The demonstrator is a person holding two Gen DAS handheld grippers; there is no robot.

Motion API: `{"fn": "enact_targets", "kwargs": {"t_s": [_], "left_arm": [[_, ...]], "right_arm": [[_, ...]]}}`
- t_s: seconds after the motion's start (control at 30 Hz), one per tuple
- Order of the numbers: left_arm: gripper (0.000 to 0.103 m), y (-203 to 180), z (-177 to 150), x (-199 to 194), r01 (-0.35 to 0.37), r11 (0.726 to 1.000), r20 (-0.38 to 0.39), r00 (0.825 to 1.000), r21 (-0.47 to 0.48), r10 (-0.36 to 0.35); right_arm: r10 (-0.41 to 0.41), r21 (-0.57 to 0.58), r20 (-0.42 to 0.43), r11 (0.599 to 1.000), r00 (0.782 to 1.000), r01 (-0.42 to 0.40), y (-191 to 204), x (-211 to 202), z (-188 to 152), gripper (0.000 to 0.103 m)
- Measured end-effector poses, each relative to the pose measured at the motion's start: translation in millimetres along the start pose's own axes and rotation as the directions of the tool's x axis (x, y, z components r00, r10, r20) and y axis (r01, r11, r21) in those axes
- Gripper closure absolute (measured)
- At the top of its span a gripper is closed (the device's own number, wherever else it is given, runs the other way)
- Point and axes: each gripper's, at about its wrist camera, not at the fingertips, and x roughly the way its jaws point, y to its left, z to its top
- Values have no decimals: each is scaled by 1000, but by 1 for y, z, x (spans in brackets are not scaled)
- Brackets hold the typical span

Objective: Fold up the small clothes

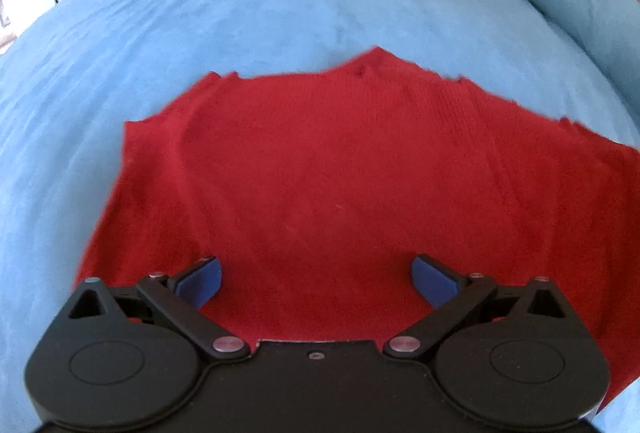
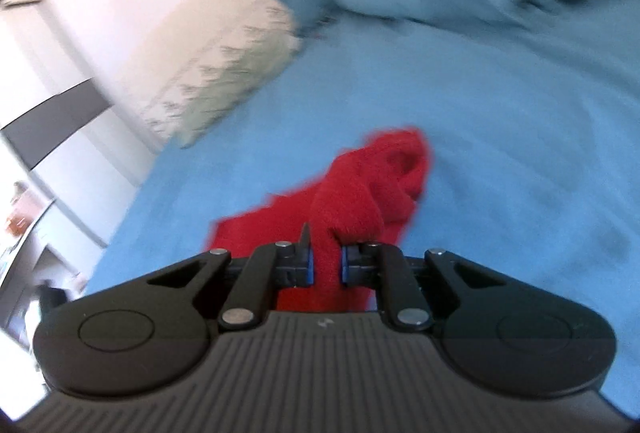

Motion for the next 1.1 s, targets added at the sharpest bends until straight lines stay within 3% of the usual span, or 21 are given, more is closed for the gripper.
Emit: {"fn": "enact_targets", "kwargs": {"t_s": [0.13, 0.23, 0.37, 0.43, 0.53, 0.63, 0.7, 0.77, 0.83, 0.9, 1.1], "left_arm": [[3, 41, 5, -25, -8, 999, 41, 999, -49, 10], [3, 88, -3, -42, -55, 993, 60, 996, -107, 61], [3, 148, -32, -56, -157, 977, 44, 985, -145, 164], [3, 168, -48, -58, -184, 971, 27, 981, -153, 191], [3, 183, -62, -52, -201, 968, -9, 979, -152, 202], [3, 186, -68, -53, -189, 970, -8, 982, -153, 190], [3, 185, -70, -59, -207, 968, 5, 978, -144, 210], [3, 184, -68, -69, -221, 964, 31, 973, -148, 228], [3, 183, -65, -79, -201, 966, 62, 975, -165, 213], [3, 180, -61, -87, -157, 974, 94, 980, -164, 174], [3, 144, -46, -94, -34, 996, 139, 989, -81, 45]], "right_arm": [[151, -148, -20, 977, 988, -152, 77, 18, 11, 77], [275, -227, -102, 929, 956, -291, 138, 37, 1, 77], [398, -266, -317, 834, 861, -483, 193, 62, -50, 78], [368, -334, -417, 788, 831, -517, 209, 72, -87, 79], [250, -423, -516, 757, 819, -498, 216, 96, -132, 79], [188, -485, -528, 733, 828, -476, 220, 98, -150, 71], [179, -533, -521, 695, 834, -482, 224, 85, -150, 25], [202, -597, -462, 650, 864, -471, 224, 63, -143, 3], [230, -652, -389, 616, 892, -443, 214, 41, -130, 1], [231, -669, -353, 615, 907, -417, 195, 18, -121, 1], [93, -626, -290, 734, 952, -263, 139, 13, -107, 1]]}}
